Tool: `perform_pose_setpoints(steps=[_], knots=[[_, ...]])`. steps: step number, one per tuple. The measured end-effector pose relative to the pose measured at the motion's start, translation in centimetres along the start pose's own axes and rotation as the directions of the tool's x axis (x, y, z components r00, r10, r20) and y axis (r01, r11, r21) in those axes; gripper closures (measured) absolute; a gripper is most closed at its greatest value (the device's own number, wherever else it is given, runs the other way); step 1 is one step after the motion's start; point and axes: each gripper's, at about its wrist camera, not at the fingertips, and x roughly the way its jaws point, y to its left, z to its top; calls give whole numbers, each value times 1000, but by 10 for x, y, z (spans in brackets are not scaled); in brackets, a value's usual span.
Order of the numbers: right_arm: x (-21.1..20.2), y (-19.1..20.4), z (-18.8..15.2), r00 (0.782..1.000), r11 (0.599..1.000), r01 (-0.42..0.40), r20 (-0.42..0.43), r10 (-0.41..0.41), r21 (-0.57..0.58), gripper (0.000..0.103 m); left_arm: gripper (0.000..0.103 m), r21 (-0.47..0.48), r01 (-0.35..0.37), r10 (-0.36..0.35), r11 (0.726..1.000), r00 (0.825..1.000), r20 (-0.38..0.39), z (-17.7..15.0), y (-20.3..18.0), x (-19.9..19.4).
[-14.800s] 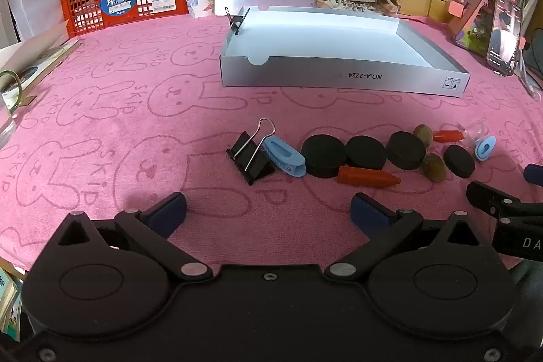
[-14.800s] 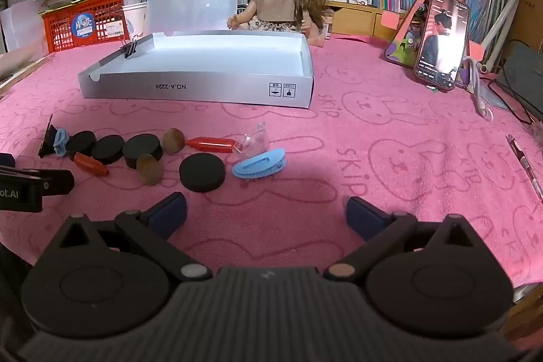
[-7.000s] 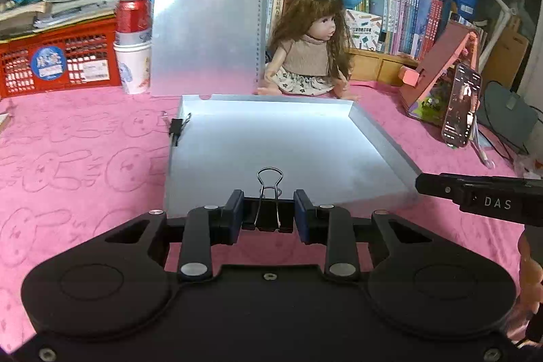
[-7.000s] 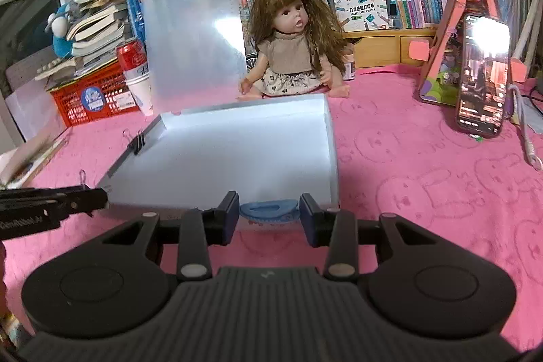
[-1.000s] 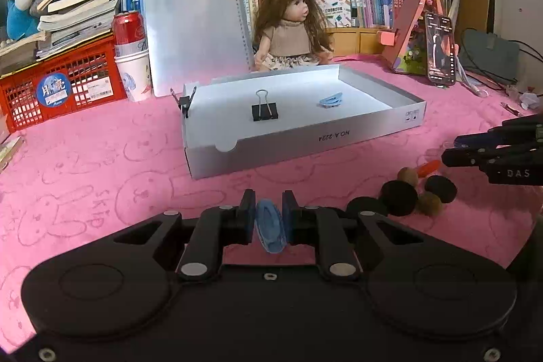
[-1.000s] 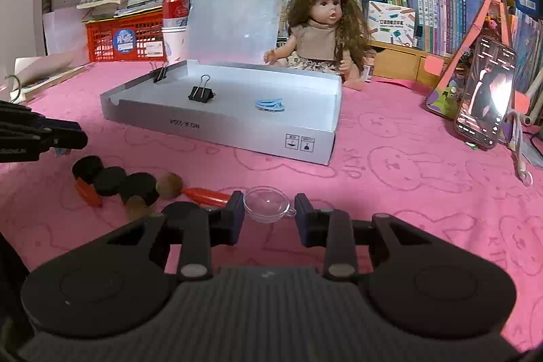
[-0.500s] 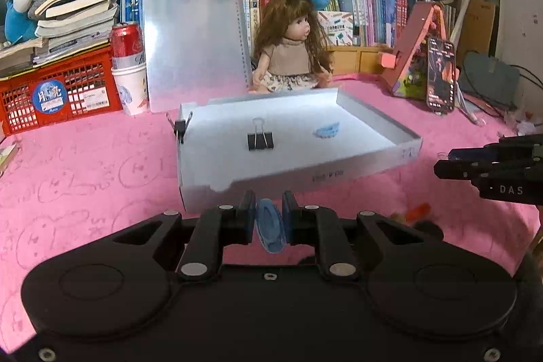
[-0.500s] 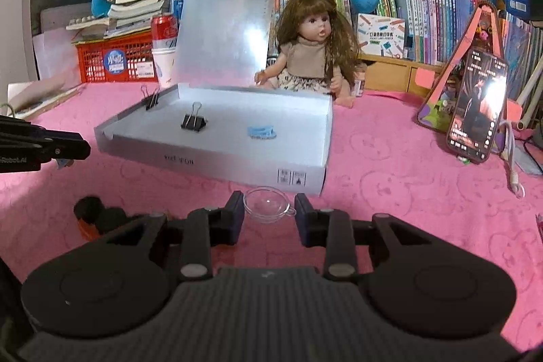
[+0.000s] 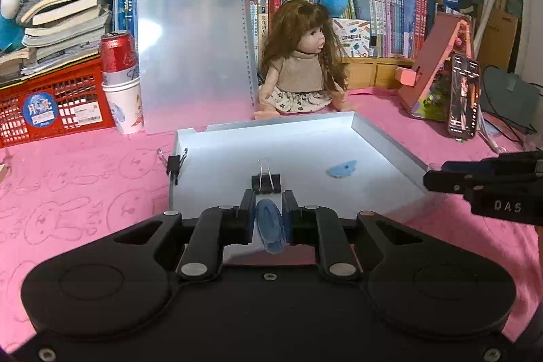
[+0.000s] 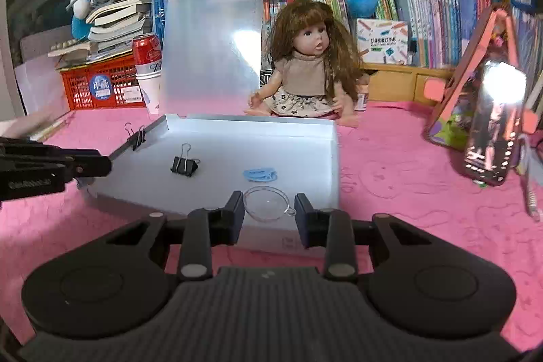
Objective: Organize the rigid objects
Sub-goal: 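Carry the blue clip and clear dome into the white box and release both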
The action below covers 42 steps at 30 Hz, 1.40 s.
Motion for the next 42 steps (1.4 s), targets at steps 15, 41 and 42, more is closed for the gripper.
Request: perform_pose_setpoints(steps=[15, 41, 42], knots=[[58, 11, 12, 998, 1000, 1, -65, -2, -14, 66, 87, -45, 9, -14, 999, 993, -115, 18, -6, 80], [114, 14, 15, 990, 1000, 24, -140, -26, -11, 66, 87, -90, -54, 38, 994, 986, -163, 11, 1, 129], [115, 14, 15, 990, 1000, 25, -140, -26, -12, 66, 87, -88, -55, 41, 995, 986, -160, 11, 0, 130]])
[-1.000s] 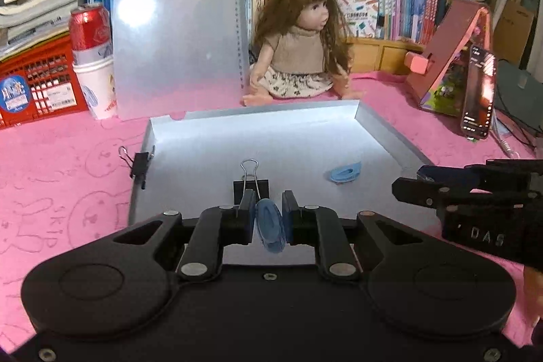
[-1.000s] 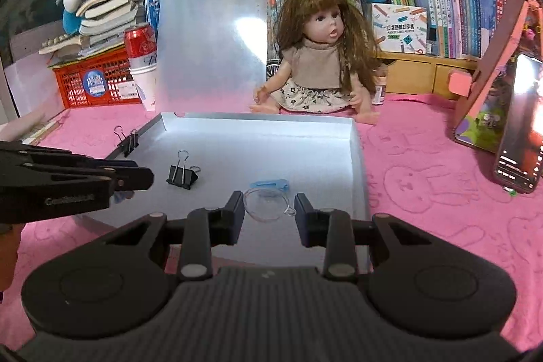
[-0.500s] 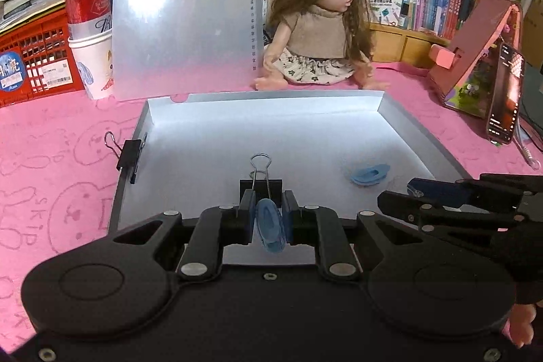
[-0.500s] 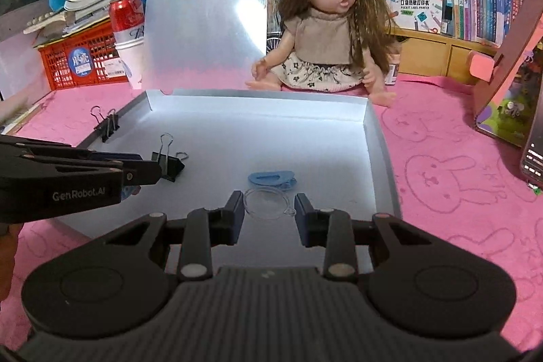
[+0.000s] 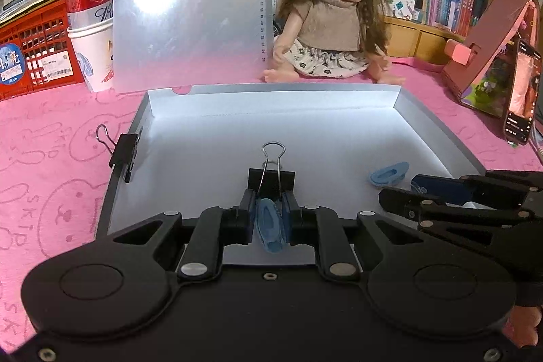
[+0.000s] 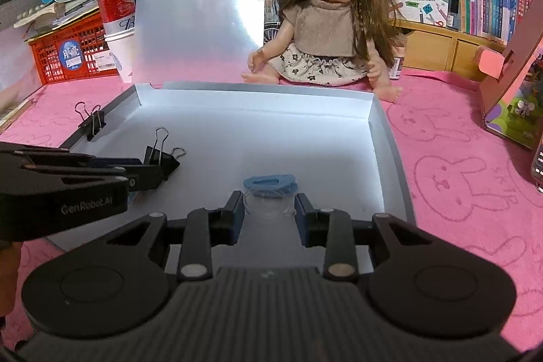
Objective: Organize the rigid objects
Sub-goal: 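Carry the blue clip and clear dome into the white box and release both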
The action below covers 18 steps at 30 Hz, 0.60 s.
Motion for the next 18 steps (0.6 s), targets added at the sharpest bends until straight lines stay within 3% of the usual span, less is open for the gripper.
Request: perform_pose_setpoints(steps=[11, 12, 16, 18], knots=[[-1, -2, 1, 1000, 1000, -12, 8, 12, 14, 61, 86, 29, 2, -2, 1000, 1000, 20, 0, -5, -4], [-3, -2, 1, 1000, 1000, -13, 11, 13, 15, 52, 86, 35, 1, -2, 999, 1000, 29, 0, -6, -6], [-8, -3, 2, 1000, 1000, -10, 16, 10, 10, 44, 68, 53, 7, -10, 999, 998, 54, 2, -9, -16], [-12, -4, 2, 1000, 1000, -13, 19, 13, 12, 41, 66, 56, 16, -19, 998, 998, 57, 1, -10, -21]])
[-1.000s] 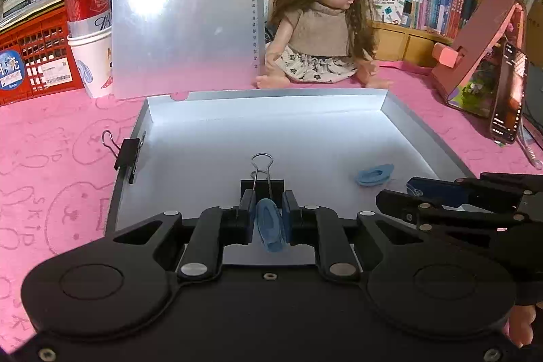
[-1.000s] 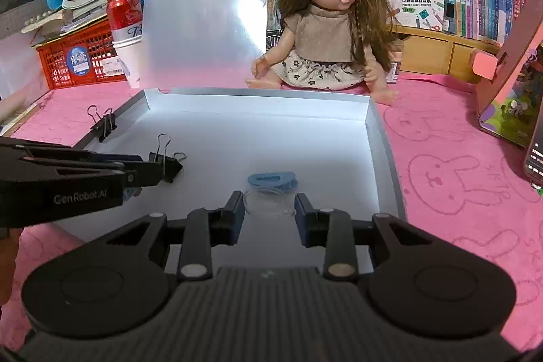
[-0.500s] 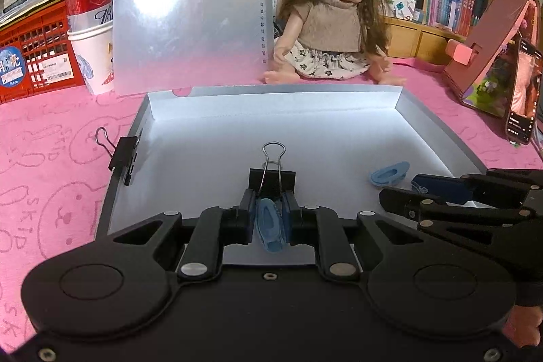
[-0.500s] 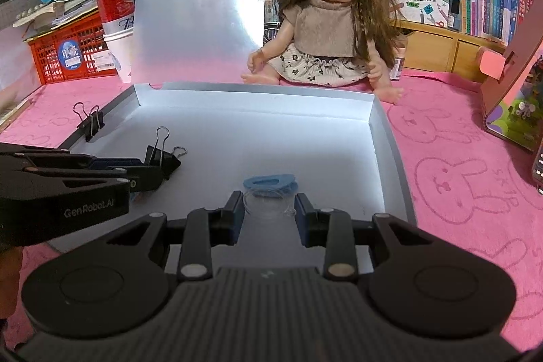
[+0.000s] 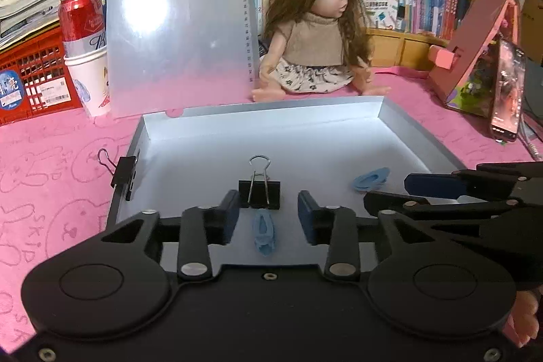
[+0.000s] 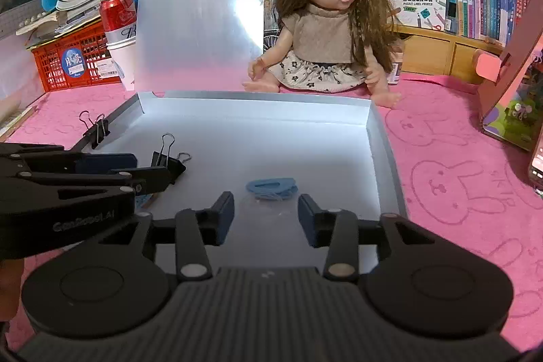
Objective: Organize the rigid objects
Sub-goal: 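Carry the blue clip and clear dome into the white box and release both, then withdraw both open tools from the box toward the remaining pucks and balls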
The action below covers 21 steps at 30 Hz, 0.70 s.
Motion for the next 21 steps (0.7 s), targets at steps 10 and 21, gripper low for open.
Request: perform_pose_setpoints(steps=[10, 21], knots=[[-31, 0, -1, 999, 999, -5, 41, 7, -32, 33, 52, 18, 18, -19, 1000, 999, 42, -3, -2, -35], [-76, 2, -12, 994, 997, -41, 103, 48, -72, 20, 36, 13, 55, -56, 998, 995, 77, -20, 1, -81]])
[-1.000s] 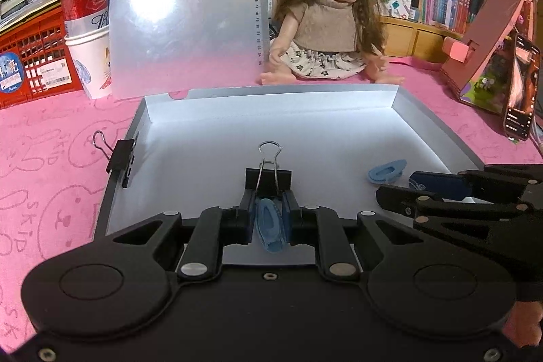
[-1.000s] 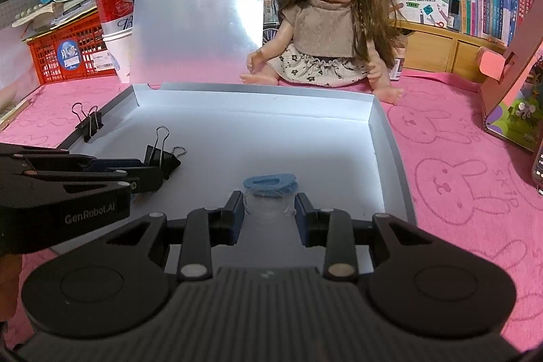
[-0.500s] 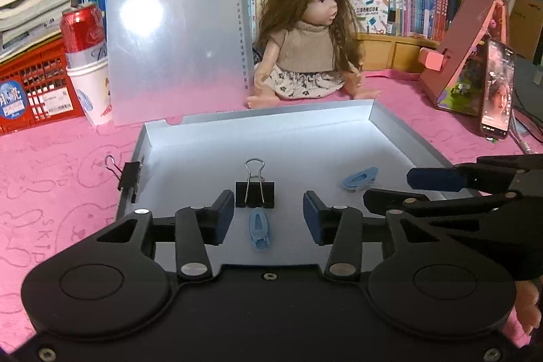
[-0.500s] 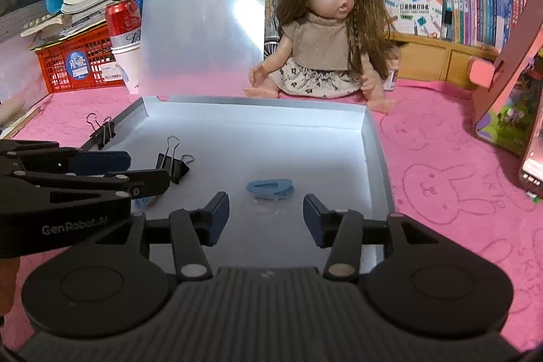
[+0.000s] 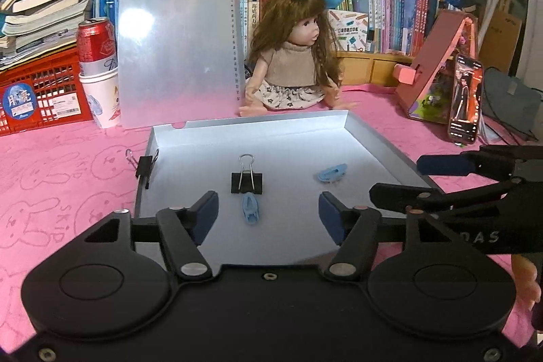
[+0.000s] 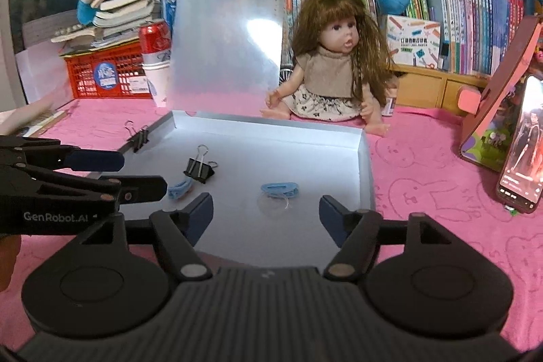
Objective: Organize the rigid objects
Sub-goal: 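Withdraw both open tools from the box toward the remaining pucks and balls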
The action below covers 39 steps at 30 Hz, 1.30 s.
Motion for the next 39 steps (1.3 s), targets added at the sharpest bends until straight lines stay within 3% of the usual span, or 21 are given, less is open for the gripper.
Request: perform_pose_setpoints(steps=[6, 25, 39], knots=[[-19, 2, -7, 1000, 1000, -13, 16, 13, -14, 17, 24, -2, 12, -12, 1000, 1000, 14, -11, -1, -23], [-61, 7, -33, 997, 998, -34, 64, 38, -57, 5, 21, 27, 39, -40, 999, 999, 28, -50, -9, -71], [-76, 1, -63, 999, 998, -15, 34, 16, -56, 4, 20, 18, 41, -41, 999, 999, -8, -79, -5, -88]])
